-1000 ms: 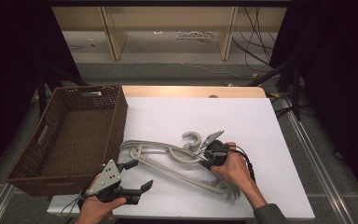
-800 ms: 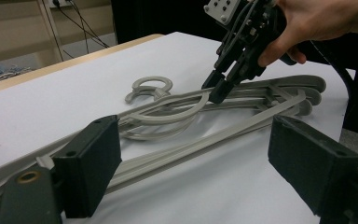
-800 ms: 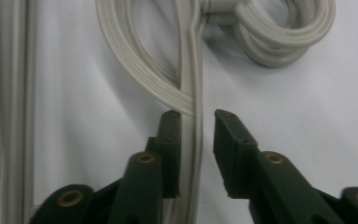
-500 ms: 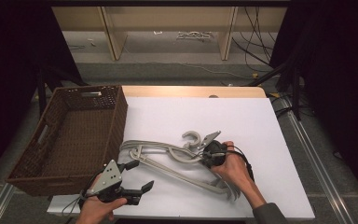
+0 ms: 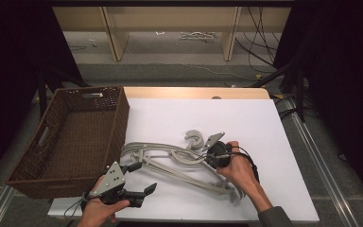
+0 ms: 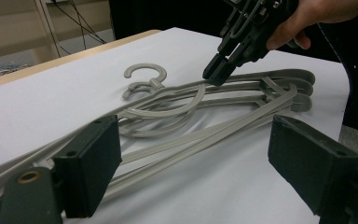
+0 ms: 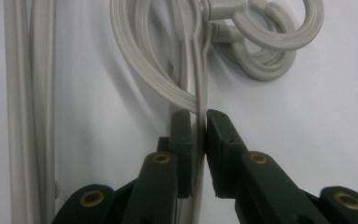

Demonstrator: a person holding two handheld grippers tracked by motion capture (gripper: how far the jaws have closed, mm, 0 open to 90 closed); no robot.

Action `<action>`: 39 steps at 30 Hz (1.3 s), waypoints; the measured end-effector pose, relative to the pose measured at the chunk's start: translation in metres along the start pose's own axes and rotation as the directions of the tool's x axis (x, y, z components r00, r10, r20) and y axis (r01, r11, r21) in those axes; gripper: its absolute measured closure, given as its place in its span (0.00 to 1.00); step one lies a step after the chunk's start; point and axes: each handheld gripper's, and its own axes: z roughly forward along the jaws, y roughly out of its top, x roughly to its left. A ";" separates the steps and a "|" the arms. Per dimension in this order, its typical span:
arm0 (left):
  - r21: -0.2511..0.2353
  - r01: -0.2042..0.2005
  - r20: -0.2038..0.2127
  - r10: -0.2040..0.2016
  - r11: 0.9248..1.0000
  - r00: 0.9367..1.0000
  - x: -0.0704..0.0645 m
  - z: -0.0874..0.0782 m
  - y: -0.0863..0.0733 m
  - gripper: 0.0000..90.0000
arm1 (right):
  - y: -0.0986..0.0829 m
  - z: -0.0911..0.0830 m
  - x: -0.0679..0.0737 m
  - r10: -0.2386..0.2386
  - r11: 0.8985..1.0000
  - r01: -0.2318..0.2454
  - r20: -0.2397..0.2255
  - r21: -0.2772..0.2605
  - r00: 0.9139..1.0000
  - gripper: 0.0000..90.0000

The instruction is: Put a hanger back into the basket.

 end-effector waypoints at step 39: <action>-0.007 -0.001 0.012 0.001 1.000 1.000 -0.001 0.001 0.000 0.19 | 0.005 0.009 0.003 -0.045 0.998 0.042 0.042 0.053 0.998 0.90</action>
